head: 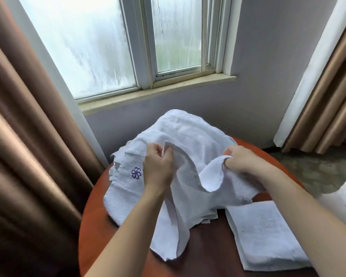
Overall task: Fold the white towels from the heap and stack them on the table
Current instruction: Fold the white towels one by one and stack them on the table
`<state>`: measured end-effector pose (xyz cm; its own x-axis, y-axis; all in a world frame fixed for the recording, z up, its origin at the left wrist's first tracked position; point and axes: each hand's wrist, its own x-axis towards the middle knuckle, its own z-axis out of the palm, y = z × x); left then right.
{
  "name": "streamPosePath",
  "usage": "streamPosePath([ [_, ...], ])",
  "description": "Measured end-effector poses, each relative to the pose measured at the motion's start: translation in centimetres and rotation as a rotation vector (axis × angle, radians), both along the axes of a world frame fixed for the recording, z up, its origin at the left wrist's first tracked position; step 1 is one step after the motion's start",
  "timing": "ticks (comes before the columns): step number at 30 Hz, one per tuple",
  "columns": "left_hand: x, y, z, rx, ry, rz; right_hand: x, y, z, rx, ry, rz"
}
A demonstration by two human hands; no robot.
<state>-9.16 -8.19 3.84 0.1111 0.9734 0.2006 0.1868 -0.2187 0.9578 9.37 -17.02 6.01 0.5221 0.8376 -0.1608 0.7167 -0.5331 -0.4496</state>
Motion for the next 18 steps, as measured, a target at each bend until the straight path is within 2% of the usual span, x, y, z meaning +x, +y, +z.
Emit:
streamPosePath([
  [1, -0.1, 0.6, -0.4, -0.056, 0.035, 0.003, -0.4, 0.1, 1.1, -0.064, 0.078, 0.049],
  [2, -0.2, 1.3, -0.8, -0.113, 0.060, -0.002, -0.7, 0.0, 2.1, -0.072, 0.240, 0.083],
  [4, -0.5, 2.3, -1.0, -0.230, 0.061, -0.022, -1.3, -0.3, 3.4, 0.020, 0.703, 0.097],
  [5, -0.7, 2.6, -0.9, -0.286, 0.021, -0.030, -1.5, -0.4, 3.8, 0.082, 0.864, 0.115],
  [9, -2.0, 4.0, -0.1, -0.361, -0.126, -0.049, -2.3, 0.4, 4.3, 0.421, 1.162, 0.098],
  [12, -3.4, 6.5, 0.3, -0.344, -0.142, 0.006, -2.9, 0.4, 5.2, 0.524, 1.419, 0.185],
  [14, -4.6, 8.4, 0.5, -0.294, -0.150, 0.062, -3.0, 0.8, 5.6, 0.581, 1.415, 0.253],
  [15, -5.2, 9.2, 0.6, -0.264, -0.137, 0.087, -3.1, 1.2, 5.7, 0.619, 1.296, 0.239],
  [18, -6.5, 11.0, 0.9, -0.234, -0.120, 0.121, -3.2, 3.0, 6.0, 0.727, 0.694, 0.120],
])
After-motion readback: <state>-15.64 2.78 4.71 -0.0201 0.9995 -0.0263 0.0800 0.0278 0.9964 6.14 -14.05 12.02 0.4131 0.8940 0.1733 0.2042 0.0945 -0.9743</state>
